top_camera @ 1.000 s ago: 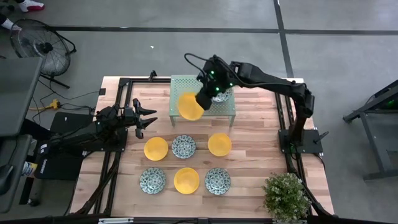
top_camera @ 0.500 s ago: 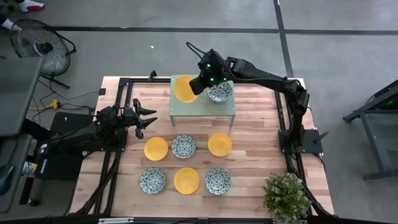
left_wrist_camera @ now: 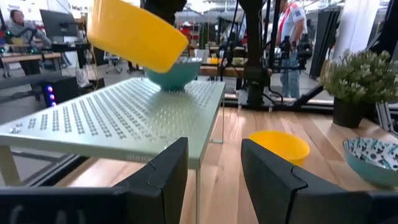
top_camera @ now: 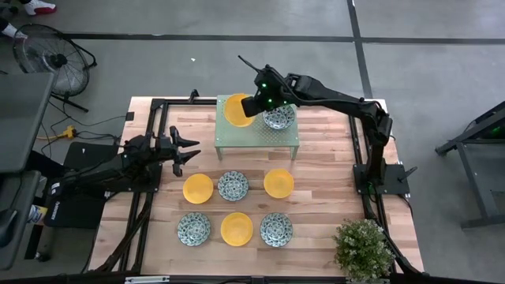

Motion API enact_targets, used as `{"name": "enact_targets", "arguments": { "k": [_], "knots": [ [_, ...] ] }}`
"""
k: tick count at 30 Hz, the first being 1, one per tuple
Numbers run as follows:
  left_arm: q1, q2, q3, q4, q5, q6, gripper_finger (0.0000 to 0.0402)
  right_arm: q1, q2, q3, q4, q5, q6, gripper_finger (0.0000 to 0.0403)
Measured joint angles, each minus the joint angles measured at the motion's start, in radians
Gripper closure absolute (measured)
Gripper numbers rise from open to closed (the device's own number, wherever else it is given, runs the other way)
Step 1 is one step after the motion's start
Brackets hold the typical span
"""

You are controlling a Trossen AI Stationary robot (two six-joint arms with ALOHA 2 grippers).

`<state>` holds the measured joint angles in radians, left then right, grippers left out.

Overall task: Pick & Place Mini bowls
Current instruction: Put the yellow bowl on the shelf

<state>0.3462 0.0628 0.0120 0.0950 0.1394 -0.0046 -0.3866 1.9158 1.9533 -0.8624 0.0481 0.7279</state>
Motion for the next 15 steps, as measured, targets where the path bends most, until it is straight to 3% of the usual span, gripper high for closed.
{"name": "enact_targets", "arguments": {
  "k": [15],
  "knots": [
    [0.000,0.000,0.000,-0.054,-0.003,0.000,0.0255,-0.006,0.052,0.003,0.009,-0.020,0.007,0.0403]
  ]
}}
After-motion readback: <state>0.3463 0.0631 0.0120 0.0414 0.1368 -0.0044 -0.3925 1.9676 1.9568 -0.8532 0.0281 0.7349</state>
